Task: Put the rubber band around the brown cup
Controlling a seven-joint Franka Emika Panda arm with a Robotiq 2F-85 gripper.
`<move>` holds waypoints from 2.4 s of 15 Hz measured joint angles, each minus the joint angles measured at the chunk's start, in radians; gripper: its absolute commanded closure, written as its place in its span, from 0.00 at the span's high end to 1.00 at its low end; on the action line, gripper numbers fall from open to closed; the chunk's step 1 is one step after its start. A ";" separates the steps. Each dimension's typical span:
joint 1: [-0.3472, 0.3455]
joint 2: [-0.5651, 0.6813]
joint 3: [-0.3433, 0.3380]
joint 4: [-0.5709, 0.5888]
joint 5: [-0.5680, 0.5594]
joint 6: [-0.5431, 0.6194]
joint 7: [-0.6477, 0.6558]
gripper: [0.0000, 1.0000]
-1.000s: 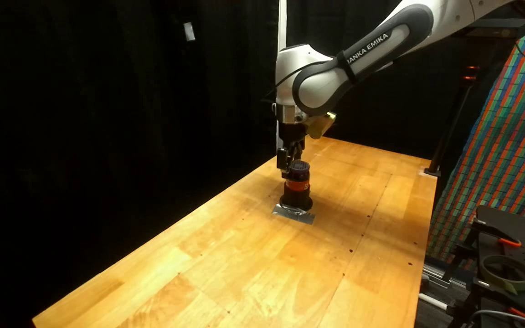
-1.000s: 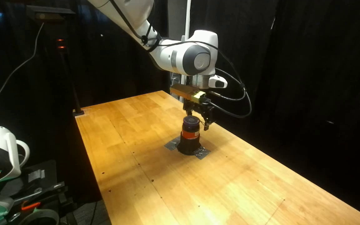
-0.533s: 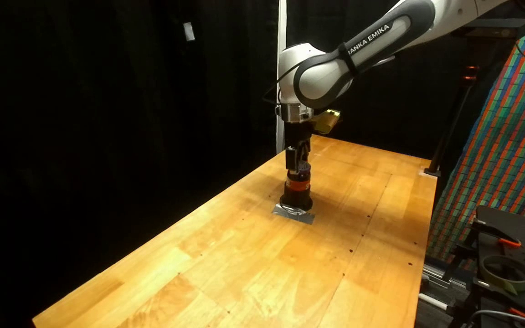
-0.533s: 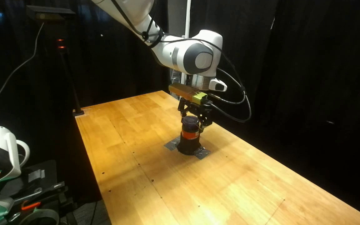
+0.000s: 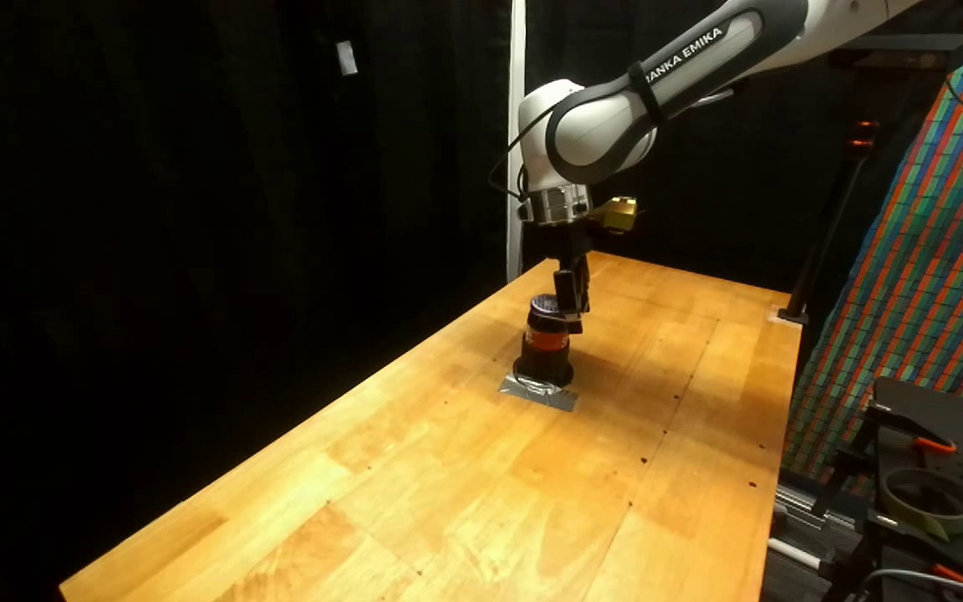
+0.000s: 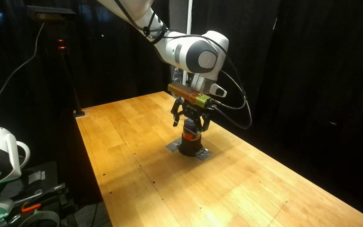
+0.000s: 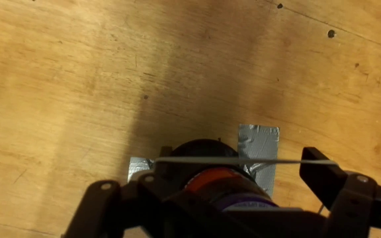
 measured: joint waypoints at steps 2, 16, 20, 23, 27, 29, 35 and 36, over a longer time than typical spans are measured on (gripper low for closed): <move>-0.005 0.000 0.001 -0.013 0.012 -0.003 -0.020 1.00; -0.046 -0.178 -0.003 -0.433 0.040 0.539 -0.023 0.09; -0.092 -0.272 0.021 -0.621 0.109 0.752 -0.058 0.03; -0.177 -0.319 0.117 -0.734 0.290 0.917 -0.186 0.07; -0.407 -0.336 0.404 -0.794 0.639 1.077 -0.473 0.08; -0.529 -0.328 0.559 -0.781 0.810 1.122 -0.621 0.07; -0.936 -0.257 0.997 -0.759 1.167 1.191 -1.050 0.08; -0.997 -0.236 1.050 -0.762 1.208 1.198 -1.117 0.08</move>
